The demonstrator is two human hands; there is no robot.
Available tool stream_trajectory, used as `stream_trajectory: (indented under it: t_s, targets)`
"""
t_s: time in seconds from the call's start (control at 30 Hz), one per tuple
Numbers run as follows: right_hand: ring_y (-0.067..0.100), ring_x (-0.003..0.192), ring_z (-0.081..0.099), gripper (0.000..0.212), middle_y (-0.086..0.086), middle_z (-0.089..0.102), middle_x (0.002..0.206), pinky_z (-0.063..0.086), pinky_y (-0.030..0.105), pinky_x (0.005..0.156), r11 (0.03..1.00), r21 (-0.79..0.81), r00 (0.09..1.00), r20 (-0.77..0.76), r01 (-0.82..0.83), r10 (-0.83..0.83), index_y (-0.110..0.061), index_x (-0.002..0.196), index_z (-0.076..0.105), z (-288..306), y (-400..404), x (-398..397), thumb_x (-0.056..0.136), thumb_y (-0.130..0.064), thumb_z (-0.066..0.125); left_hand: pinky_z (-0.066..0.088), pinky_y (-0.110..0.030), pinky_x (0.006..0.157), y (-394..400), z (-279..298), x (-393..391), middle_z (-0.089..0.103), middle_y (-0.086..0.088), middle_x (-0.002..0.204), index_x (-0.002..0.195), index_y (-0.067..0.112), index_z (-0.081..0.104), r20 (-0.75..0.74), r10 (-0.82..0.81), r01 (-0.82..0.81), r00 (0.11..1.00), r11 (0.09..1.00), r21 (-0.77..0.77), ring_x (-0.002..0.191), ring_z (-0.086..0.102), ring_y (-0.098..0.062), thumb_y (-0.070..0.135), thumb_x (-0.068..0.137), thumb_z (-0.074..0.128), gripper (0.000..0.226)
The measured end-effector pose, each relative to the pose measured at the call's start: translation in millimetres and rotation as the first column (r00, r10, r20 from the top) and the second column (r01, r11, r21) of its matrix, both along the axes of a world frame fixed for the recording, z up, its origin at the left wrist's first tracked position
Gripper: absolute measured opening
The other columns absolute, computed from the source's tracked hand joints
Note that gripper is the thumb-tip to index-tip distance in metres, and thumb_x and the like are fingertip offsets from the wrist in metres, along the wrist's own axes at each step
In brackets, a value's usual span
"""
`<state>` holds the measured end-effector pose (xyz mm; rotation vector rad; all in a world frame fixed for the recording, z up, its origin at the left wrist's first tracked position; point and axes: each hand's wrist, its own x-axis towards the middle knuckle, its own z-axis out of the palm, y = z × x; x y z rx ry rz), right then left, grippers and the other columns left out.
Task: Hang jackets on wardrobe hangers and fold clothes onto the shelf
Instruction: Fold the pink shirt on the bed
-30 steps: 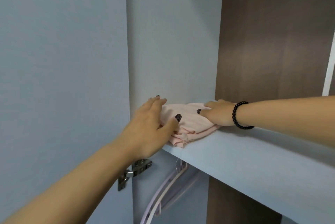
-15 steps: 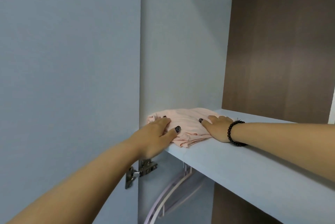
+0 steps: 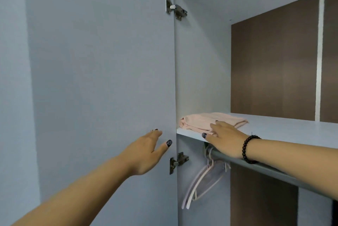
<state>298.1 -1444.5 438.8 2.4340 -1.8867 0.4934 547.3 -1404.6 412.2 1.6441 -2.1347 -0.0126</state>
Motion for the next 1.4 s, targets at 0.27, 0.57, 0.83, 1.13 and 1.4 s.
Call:
stream_trajectory:
  t_s: [0.27, 0.57, 0.83, 1.13, 1.4]
  targets:
    - [0.02, 0.142, 0.021, 0.058, 0.003, 0.021, 0.154, 0.023, 0.029, 0.11, 0.993, 0.044, 0.974, 0.203, -0.11, 0.099, -0.006, 0.141, 0.04, -34, 104, 84, 0.098, -0.045, 0.04, 0.012, -0.034, 0.12, 95, -33, 70, 0.007, 0.0, 0.163, 0.155, 0.016, 0.01, 0.108, 0.085, -0.095, 0.991, 0.991, 0.095, 0.149, 0.005, -0.014, 0.061, 0.097, 0.026, 0.075]
    - [0.021, 0.146, 0.008, 0.067, 0.008, 0.01, 0.159, 0.017, 0.034, 0.117, 0.946, 0.1, 0.946, 0.139, -0.307, 0.292, -0.009, 0.147, 0.026, -73, 179, 174, 0.096, -0.049, 0.044, 0.017, -0.035, 0.12, 211, -52, 130, 0.013, 0.0, 0.162, 0.154, 0.017, 0.014, 0.07, 0.232, -0.237, 0.97, 0.967, 0.09, 0.148, 0.016, -0.017, 0.059, 0.097, 0.029, 0.073]
    - [0.024, 0.134, 0.034, 0.058, 0.007, 0.027, 0.151, 0.032, 0.031, 0.104, 0.858, 0.226, 0.883, 0.214, -0.461, 0.418, -0.006, 0.139, 0.037, -109, 256, 230, 0.097, -0.045, 0.044, 0.018, -0.033, 0.118, 326, -89, 172, 0.018, 0.0, 0.161, 0.154, 0.017, 0.016, 0.038, 0.436, -0.434, 0.899, 0.877, 0.206, 0.147, 0.02, -0.017, 0.058, 0.097, 0.03, 0.072]
    - [0.023, 0.14, 0.027, 0.058, 0.006, 0.021, 0.154, 0.028, 0.031, 0.11, 0.753, 0.316, 0.816, 0.223, -0.577, 0.533, -0.005, 0.142, 0.034, -166, 352, 287, 0.097, -0.04, 0.046, 0.023, -0.036, 0.116, 425, -160, 218, 0.021, -0.004, 0.16, 0.153, 0.014, 0.019, 0.017, 0.566, -0.537, 0.824, 0.771, 0.341, 0.142, 0.031, -0.022, 0.054, 0.099, 0.033, 0.068]
    - [0.03, 0.126, 0.044, 0.041, 0.018, 0.044, 0.139, 0.037, 0.023, 0.092, 0.672, 0.416, 0.789, 0.369, -0.612, 0.491, 0.01, 0.127, 0.048, -222, 434, 394, 0.093, -0.012, 0.052, 0.025, -0.032, 0.113, 515, -209, 293, 0.028, -0.002, 0.157, 0.149, 0.015, 0.027, -0.098, 0.628, -0.537, 0.772, 0.726, 0.429, 0.141, 0.031, -0.02, 0.044, 0.101, 0.037, 0.057]
